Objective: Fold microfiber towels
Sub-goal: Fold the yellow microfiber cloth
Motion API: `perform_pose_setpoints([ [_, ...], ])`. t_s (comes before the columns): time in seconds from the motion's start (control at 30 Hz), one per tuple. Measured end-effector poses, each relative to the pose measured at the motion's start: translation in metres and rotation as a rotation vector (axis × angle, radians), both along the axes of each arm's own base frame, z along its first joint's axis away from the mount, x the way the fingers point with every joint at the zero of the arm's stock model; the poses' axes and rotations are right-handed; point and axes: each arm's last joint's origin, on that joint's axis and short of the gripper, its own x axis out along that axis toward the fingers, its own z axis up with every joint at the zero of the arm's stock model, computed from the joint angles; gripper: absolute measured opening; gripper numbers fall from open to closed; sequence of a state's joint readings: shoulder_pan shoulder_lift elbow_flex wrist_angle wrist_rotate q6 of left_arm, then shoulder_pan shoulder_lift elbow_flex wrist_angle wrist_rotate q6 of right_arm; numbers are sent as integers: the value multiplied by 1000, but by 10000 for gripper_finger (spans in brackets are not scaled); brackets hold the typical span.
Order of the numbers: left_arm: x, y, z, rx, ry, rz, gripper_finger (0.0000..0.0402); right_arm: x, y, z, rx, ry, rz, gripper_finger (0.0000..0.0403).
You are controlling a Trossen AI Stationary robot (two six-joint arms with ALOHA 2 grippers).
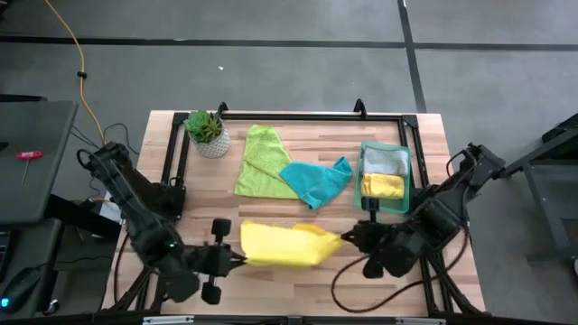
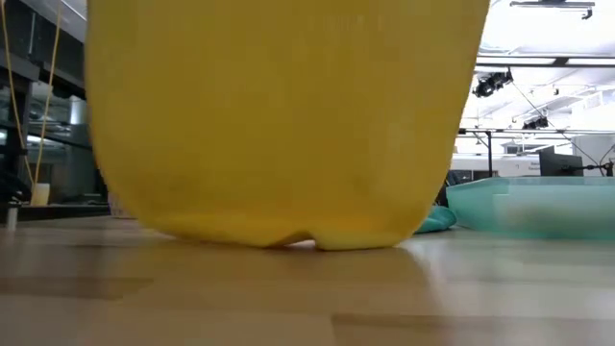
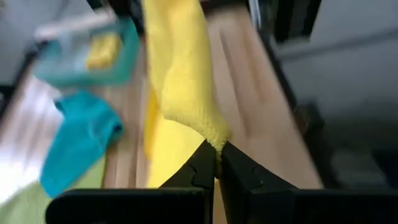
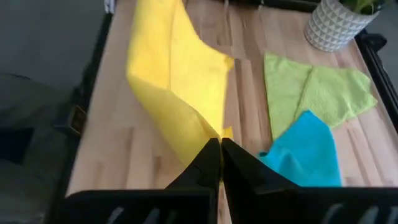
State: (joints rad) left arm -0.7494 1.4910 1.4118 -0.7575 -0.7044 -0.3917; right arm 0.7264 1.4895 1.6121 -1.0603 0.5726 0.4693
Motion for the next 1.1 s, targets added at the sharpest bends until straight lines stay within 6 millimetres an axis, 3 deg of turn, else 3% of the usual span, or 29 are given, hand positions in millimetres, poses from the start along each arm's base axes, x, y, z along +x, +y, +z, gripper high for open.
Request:
perform_pose_setpoints([
  [0.17, -12, -11, 41, -22, -159, 38, 2, -16, 9, 22, 34, -44, 13, 0],
  [0.33, -19, -17, 49, -87, -222, 97, 1, -36, 10, 40, 62, -56, -25, 0],
  [0.53, -19, -16, 23, -54, -252, 218, 1, -49, -3, 42, 68, 10, -175, 0],
  [0.73, -21, -13, -9, -53, -261, 314, 0, -37, -12, 25, 122, 132, -245, 0],
  [1.1, -35, -13, -8, -144, -237, 324, 0, -16, -7, 13, 310, 251, -207, 0],
])
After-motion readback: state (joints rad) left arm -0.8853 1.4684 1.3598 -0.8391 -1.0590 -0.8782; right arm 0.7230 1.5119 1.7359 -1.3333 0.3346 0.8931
